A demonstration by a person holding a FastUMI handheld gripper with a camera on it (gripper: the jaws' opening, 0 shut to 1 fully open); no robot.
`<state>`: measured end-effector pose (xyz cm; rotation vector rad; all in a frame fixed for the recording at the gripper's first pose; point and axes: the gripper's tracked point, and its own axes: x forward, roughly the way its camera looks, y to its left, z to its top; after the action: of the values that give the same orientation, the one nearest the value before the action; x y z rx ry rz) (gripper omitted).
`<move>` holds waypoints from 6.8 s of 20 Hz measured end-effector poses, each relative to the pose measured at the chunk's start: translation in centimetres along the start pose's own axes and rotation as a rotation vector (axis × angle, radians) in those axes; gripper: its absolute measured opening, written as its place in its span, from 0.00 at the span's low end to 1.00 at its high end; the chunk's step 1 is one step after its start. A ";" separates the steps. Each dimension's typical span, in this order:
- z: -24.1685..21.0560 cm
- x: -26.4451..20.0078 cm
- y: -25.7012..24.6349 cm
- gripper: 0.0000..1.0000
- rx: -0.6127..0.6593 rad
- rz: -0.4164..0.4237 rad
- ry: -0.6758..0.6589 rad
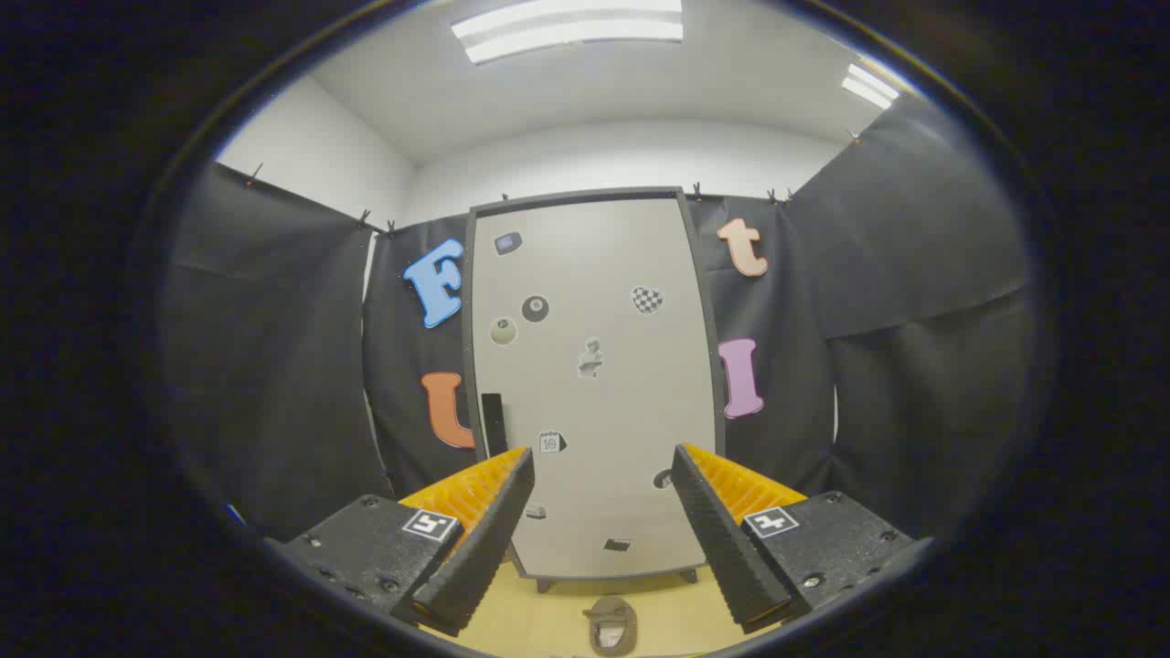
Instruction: Open the shoe cabinet door, grab the shoes and put them into the shoe cabinet, then close the shoe cabinet door.
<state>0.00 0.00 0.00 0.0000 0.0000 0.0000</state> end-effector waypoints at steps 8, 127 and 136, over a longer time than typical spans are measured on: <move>1.7 0.2 -2.4 0.99 -0.039 -0.027 -0.051; -2.3 9.6 -3.0 1.00 -0.077 -0.125 -0.099; -5.9 11.2 1.3 1.00 -0.127 0.037 -0.050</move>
<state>11.21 1.33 -5.86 -0.1274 -0.0502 0.0368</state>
